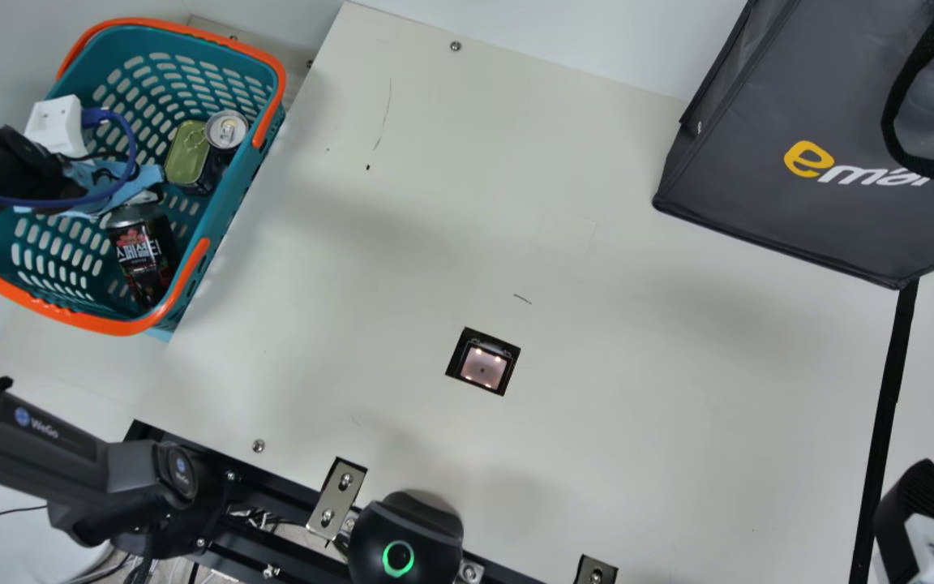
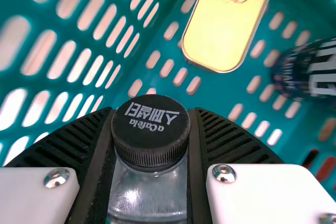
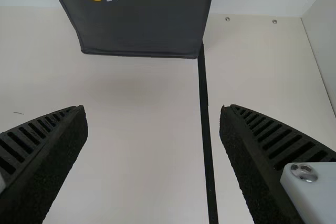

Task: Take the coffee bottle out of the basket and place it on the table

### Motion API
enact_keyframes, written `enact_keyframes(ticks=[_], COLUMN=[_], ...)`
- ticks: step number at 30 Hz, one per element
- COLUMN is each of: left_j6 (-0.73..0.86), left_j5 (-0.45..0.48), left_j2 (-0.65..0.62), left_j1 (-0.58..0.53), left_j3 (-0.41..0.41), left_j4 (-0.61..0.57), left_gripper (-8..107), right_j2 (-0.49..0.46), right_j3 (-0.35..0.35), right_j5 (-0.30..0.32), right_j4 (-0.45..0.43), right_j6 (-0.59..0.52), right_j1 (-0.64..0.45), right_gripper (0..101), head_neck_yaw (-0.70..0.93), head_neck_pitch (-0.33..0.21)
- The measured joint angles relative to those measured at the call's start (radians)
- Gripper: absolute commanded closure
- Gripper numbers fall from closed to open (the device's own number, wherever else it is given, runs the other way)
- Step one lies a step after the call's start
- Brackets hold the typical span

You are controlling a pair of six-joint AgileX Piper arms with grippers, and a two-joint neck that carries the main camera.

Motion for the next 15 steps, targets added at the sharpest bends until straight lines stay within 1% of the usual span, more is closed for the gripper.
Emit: enact_keyframes(ticks=[8,15], left_j6=[0.032,0.029], left_j5=[0.085,0.153], left_j2=[-0.100,-0.169], left_j1=[0.013,0.011], left_j3=[-0.008,-0.035], left_j4=[-0.010,-0.014], left_gripper=[89,89], right_j2=[0.000,0.000], right_j3=[0.000,0.000], right_j5=[0.000,0.000], right_j4=[0.000,0.000], right_j6=[0.000,0.000], right_j1=[0.000,0.000], right_gripper=[10,10], head_neck_yaw=[0.000,0.000], head_neck_pitch=[0.000,0.000])
